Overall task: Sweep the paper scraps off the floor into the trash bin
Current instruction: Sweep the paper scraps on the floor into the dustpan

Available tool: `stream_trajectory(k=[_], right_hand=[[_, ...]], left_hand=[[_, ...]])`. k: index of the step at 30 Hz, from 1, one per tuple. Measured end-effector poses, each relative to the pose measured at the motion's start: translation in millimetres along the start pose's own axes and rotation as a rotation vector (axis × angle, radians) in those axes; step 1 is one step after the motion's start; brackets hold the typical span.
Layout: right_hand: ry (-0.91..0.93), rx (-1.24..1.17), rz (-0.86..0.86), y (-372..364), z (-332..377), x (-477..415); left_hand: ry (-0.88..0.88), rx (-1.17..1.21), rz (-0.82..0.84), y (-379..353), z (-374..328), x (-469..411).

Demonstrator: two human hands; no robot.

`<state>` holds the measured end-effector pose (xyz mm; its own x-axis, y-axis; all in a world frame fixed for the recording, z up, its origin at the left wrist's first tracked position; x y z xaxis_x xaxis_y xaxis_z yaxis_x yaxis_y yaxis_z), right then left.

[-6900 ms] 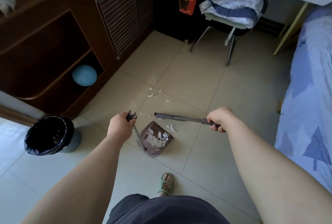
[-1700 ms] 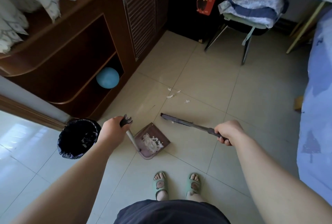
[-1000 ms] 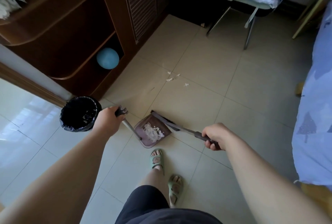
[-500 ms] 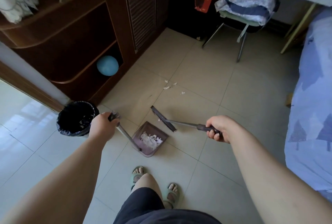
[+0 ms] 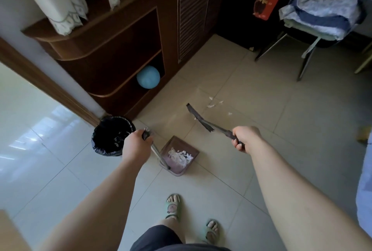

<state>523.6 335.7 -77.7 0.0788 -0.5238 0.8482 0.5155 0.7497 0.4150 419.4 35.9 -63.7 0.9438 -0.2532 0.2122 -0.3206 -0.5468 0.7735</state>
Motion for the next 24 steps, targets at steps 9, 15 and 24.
stream_trajectory(k=[9, 15, 24], right_hand=[[0.021, 0.358, -0.030, -59.0, 40.5, -35.5], [-0.033, 0.553, -0.063, -40.9, 41.1, -26.8], [-0.072, 0.716, 0.062, -7.0, 72.7, 32.5]], left_hand=[[0.014, -0.008, 0.029, 4.7, 6.0, -51.3], [0.002, 0.002, 0.050, 6.0, -1.6, -74.7], [-0.010, -0.031, 0.067, 10.8, 5.4, -75.5]])
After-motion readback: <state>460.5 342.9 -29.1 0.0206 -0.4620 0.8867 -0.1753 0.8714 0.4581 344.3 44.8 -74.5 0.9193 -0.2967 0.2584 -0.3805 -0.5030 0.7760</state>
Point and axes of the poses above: each hand's wrist, its own x-axis away from the middle knuckle, its own y-axis out of the back of the hand, z = x × y, the point moved 2 cm from there along -x, towards the middle knuckle, and after that the axes turned 12 degrees about -y, right-handed, at the moved point
